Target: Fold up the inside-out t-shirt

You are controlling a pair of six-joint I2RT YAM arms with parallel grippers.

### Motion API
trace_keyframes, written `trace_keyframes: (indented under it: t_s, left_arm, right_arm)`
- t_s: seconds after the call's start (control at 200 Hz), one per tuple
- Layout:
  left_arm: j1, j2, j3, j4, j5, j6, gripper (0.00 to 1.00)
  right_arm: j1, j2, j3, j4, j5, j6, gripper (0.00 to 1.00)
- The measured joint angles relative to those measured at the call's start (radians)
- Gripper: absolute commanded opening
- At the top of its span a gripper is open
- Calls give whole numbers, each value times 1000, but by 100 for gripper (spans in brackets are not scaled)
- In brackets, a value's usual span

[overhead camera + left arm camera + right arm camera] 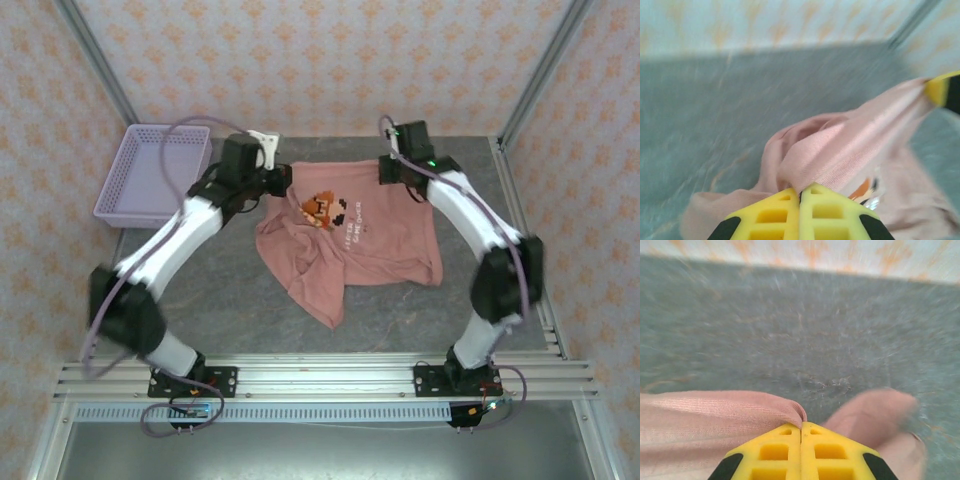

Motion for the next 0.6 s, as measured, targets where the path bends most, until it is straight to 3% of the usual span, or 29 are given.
trace_keyframes:
  t_s: [0.08, 0.115, 0.185, 0.24, 0.33, 0.425, 0.6]
  left_arm:
    - [-109, -188, -157, 89, -18, 9, 13]
    - [-158, -237, -223, 111, -17, 11, 23]
    - [-237, -275, -372, 129, -7, 6, 44]
    - [-283, -264, -484, 121, 1, 1, 54]
    - [-340, -229, -639, 40, 8, -28, 63]
    - [-352, -244, -684, -32, -16, -58, 75]
    - [-305, -213, -548, -48, -157, -133, 76]
  right_arm:
    - [26, -220, -169, 54, 13, 40, 4]
    - [37, -293, -240, 63, 19, 62, 7]
    - [50, -393, -383, 60, 39, 119, 21]
    - [54, -434, -484, 43, 57, 188, 35]
    - [72, -446, -639, 9, 80, 258, 47]
    - [132, -443, -706, -19, 80, 282, 54]
    - [266, -291, -595, 68, 33, 262, 63]
